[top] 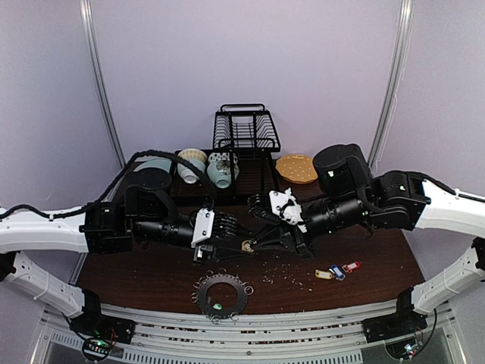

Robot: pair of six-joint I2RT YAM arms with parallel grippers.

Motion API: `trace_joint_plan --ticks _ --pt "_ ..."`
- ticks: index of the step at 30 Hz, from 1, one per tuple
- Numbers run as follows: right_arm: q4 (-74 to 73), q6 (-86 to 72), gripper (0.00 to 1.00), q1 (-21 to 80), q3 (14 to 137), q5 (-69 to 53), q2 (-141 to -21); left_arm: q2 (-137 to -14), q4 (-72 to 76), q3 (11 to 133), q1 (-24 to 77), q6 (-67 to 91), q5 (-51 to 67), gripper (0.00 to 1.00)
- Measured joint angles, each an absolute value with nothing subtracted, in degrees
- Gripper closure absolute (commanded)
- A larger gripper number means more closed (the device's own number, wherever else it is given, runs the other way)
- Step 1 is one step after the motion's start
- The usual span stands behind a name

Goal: Put the keys on the keyring

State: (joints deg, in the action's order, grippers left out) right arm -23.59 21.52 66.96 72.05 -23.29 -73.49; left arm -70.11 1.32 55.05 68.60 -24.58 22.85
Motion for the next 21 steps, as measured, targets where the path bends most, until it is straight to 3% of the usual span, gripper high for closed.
trace_joint_plan --ticks 11,18,21 --pt "-23.5 21.5 1.00 67.0 72.1 -23.4 -73.4 -69.8 1.2 55.3 68.6 -24.6 22.1 0.81" --pt "-22.5 21.7 1.00 67.1 72.1 -23.2 -73.3 -69.1 1.2 55.2 68.6 -23.7 21.5 0.94" --pt "-22.5 21.7 0.87 67.1 72.1 -23.1 -73.3 -69.1 1.2 55.2 68.6 -23.2 21.6 0.97"
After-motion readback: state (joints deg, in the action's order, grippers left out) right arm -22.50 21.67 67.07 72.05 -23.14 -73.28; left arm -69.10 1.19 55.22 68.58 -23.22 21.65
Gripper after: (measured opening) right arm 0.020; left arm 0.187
